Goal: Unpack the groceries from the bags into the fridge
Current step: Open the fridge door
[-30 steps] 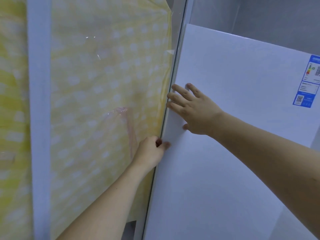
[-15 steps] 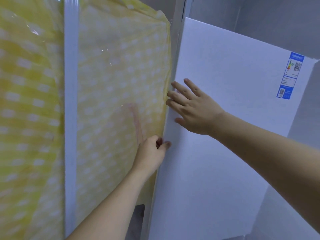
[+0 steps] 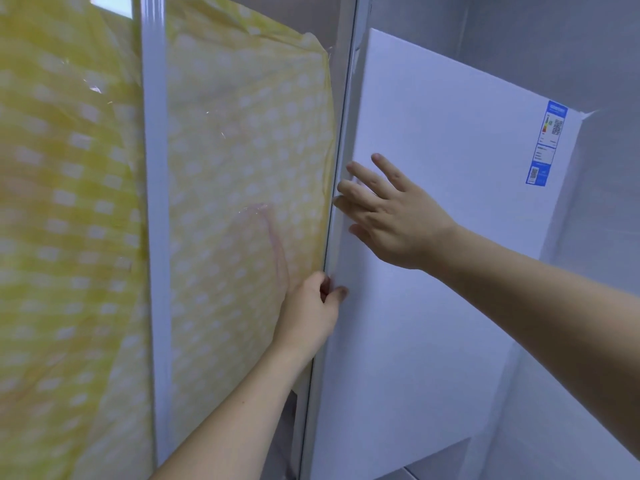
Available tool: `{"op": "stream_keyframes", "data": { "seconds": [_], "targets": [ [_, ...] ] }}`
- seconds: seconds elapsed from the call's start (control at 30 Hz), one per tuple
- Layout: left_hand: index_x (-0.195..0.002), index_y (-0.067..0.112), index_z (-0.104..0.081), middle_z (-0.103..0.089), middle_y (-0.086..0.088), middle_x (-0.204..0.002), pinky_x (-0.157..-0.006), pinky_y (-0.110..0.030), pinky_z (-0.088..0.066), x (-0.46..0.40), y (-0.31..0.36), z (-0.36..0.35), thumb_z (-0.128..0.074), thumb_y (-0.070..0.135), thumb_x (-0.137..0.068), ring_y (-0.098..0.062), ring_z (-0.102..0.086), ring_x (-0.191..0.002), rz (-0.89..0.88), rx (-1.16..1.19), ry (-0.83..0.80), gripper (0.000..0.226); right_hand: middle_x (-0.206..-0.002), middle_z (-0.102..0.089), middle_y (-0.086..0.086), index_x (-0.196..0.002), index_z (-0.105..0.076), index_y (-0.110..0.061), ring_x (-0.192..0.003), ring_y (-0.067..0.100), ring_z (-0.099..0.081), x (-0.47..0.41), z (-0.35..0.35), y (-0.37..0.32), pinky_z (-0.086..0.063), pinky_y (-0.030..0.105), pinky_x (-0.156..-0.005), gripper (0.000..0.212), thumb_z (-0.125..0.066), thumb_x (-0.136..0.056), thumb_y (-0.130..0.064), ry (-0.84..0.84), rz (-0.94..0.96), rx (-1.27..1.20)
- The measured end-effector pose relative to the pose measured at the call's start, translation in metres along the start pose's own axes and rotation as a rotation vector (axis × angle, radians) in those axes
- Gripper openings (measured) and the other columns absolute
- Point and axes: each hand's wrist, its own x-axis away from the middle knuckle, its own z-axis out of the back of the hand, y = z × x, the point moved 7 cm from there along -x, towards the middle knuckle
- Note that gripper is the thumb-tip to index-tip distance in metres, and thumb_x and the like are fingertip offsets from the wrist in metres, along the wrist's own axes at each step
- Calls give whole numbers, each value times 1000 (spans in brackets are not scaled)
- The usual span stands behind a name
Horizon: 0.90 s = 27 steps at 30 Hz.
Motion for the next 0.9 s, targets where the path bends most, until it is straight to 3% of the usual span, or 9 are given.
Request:
{"op": "stream_keyframes", "data": {
  "seconds": [0.23,0.4,0.9],
  "targets": [
    [-71,18,-47,-46,8,-57,-54,-28,-35,56,38,-9,-65,33,-89,-13,-40,-54,4,-40,89,29,-126,-55,8,-121,-61,-7,-134,34,-43,39,44,10,-24,53,-117,40,-39,-97,-31,63,-11,-7],
    [-74,16,-50,-52,2,-63,-58,-30,-39,98,72,-22,-65,31,-89,-19,-48,-61,-16,-108,152,26,-128,-55,11,-121,-61,-6,-133,36,-44,72,77,18,-26,54,-116,40,-41,-96,-31,118,-19,6],
    [-75,15,-56,-61,1,-68,-56,-29,-40,169,134,-56,-71,38,-83,-20,-57,-67,27,-175,157,29,-126,-56,13,-117,-64,-6,-132,39,-45,145,145,42,-28,58,-113,41,-48,-94,-36,200,-87,-45]
  ]
}}
